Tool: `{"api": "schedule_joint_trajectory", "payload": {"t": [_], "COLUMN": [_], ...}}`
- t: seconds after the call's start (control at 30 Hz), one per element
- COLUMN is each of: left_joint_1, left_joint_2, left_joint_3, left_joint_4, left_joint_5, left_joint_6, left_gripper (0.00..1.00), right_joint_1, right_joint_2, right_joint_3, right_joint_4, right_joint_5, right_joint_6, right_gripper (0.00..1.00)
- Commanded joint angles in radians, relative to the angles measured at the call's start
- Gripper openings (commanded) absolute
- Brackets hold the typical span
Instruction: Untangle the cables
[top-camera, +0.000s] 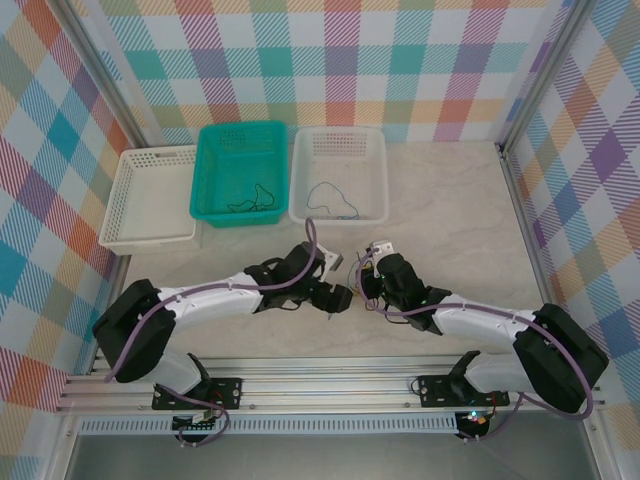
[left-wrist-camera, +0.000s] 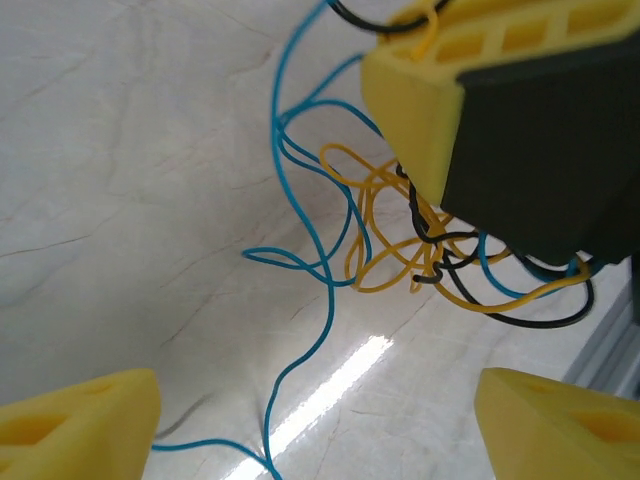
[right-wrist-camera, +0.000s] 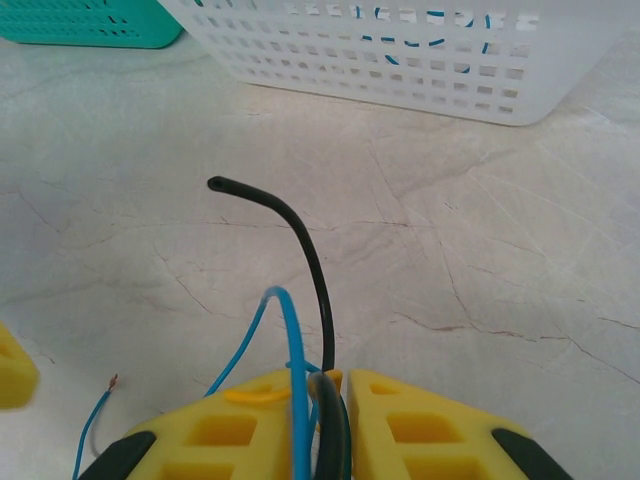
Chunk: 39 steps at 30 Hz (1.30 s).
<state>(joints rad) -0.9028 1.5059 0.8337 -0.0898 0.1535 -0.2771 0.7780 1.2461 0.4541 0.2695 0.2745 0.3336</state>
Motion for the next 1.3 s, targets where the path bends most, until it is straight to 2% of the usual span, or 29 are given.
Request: {"api": "schedule_joint_trajectory", "payload": {"t": [0.0, 0.33, 0.47, 0.57, 0.6, 0.7, 0.8, 0.87, 0.97, 1.03, 1.1, 1.27], "left_joint_1": [-0.05, -0.081, -0.081, -0.081, -0.079, -0.079, -0.08, -0.079, -0.068, -0.041, -0.009, 0.075], "left_joint_2": [0.059, 0.213, 0.223, 0.239, 0.248, 0.251, 0.218, 0.185, 0.121, 0.063, 0.002, -0.155], "left_joint_3": [-0.003, 0.019, 0.015, 0.036, 0.052, 0.088, 0.106, 0.124, 0.168, 0.182, 0.175, 0.115], "left_joint_4": [0.066, 0.167, 0.176, 0.139, 0.11, 0.029, -0.079, -0.175, -0.406, -0.511, -0.547, -0.561], "left_joint_5": [-0.08, -0.265, -0.344, -0.452, -0.495, -0.632, -0.829, -0.954, -1.107, -1.146, -1.133, -1.097], "left_joint_6": [0.054, 0.064, 0.032, -0.017, -0.037, -0.115, -0.253, -0.354, -0.543, -0.649, -0.695, -0.728], "left_gripper": [0.79, 0.58, 0.3, 0.11, 0.01, 0.0, 0.0, 0.0, 0.0, 0.0, 0.0, 0.0], "right_joint_1": [0.001, 0.001, 0.001, 0.001, 0.001, 0.001, 0.001, -0.001, 0.0, 0.0, -0.009, -0.067], "right_joint_2": [-0.012, -0.034, -0.052, -0.06, -0.062, -0.069, -0.086, -0.095, -0.091, -0.073, -0.047, -0.056], "right_joint_3": [0.008, 0.008, -0.002, -0.009, -0.013, -0.016, -0.024, -0.025, -0.015, 0.009, 0.035, 0.011], "right_joint_4": [0.04, 0.013, 0.004, 0.005, 0.004, -0.012, -0.043, -0.072, -0.148, -0.242, -0.333, -0.383], "right_joint_5": [-0.012, -0.007, 0.002, 0.0, -0.003, -0.008, -0.008, 0.001, 0.039, 0.122, 0.192, 0.218], "right_joint_6": [-0.007, -0.009, -0.004, 0.002, 0.004, 0.005, 0.002, 0.002, 0.018, 0.079, 0.151, 0.285], "right_gripper": [0.21, 0.21, 0.21, 0.21, 0.21, 0.21, 0.21, 0.22, 0.25, 0.26, 0.26, 0.31]}}
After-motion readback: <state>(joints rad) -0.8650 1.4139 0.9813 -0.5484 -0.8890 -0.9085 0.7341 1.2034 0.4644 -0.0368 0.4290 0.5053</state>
